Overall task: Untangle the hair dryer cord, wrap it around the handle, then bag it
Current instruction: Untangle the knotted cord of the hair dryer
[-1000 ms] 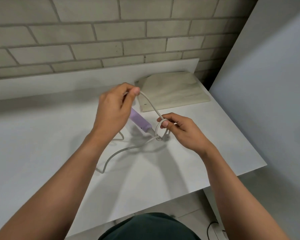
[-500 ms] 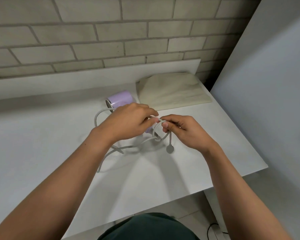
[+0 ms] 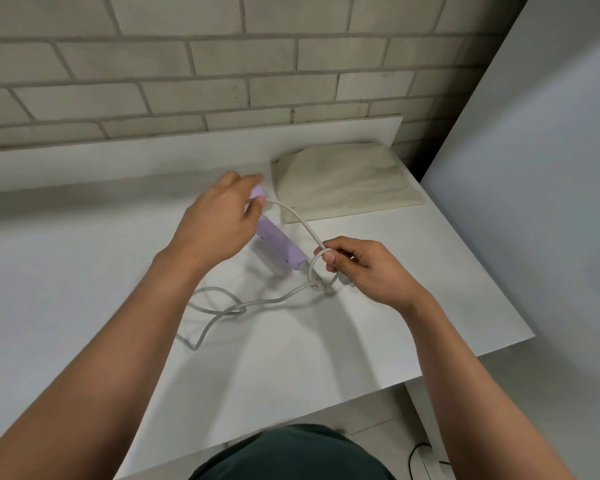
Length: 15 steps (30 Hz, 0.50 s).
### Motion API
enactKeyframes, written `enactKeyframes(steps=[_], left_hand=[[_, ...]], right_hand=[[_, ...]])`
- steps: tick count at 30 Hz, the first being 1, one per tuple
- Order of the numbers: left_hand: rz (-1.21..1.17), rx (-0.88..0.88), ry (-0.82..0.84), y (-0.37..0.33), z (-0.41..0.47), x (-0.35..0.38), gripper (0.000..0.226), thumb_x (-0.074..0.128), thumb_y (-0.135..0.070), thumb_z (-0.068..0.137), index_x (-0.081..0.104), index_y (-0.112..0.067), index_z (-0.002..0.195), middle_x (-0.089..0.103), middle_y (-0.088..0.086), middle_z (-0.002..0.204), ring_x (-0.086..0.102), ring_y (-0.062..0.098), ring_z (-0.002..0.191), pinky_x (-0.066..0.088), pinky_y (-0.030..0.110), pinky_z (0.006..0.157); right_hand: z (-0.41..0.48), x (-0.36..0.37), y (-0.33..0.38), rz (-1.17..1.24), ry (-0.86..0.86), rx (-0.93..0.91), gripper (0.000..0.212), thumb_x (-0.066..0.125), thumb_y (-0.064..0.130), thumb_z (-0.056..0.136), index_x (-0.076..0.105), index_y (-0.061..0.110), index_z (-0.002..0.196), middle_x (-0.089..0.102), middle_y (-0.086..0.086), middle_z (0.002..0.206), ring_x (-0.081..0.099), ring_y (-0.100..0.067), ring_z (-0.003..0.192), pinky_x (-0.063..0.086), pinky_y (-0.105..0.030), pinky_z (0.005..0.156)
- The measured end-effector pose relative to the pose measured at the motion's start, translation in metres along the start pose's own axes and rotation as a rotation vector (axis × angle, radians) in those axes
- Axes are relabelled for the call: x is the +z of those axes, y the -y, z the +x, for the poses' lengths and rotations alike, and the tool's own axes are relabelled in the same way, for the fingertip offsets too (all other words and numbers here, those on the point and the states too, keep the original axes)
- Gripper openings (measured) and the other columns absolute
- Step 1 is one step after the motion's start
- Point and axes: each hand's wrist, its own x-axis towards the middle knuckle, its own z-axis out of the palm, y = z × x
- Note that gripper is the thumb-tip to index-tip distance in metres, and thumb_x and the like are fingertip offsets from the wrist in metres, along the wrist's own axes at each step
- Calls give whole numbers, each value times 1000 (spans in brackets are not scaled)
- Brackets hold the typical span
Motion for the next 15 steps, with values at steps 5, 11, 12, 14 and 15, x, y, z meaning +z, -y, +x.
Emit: enactKeyframes(steps=[5,11,12,14,15], left_hand=[[253,459,95,-3,-8,23,46,44,-44,100,63,-25,137,65,3,124,58,32,117,41,46,105],[71,362,-60,2,-5,26,41,43,-50,101,76,-27,111,53,-2,85,49,24,82,42,38,75],[34,343,-55,4,-4,24,40,45,-51,101,76,-28,112,52,-3,86,46,20,83,43,39,77],[-59,300,-58,10,-1,20,36,49,-51,100,76,-31,111,50,-5,86,43,15,85,43,39,81],[-110,269,-60,13,1,16,32,52,-50,99,76,-32,111,48,-7,85,44,15,87,43,37,82]], right_hand=[[5,-2,8,-50,21,-32,16,60,27,105,76,27,109,72,10,88,56,-5,69,45,-18,67],[2,-8,10,198,-72,-25,18,62,22,103,78,19,112,77,5,97,67,-10,85,50,-17,77],[2,-9,11,222,-77,-18,18,62,22,103,78,19,112,77,4,98,68,-11,85,50,-17,78],[1,-10,11,210,-67,-8,19,62,22,104,78,18,111,78,5,95,68,-11,83,49,-16,76],[0,-10,9,209,-64,-2,18,62,21,103,79,18,111,77,6,92,68,-11,81,50,-17,76]])
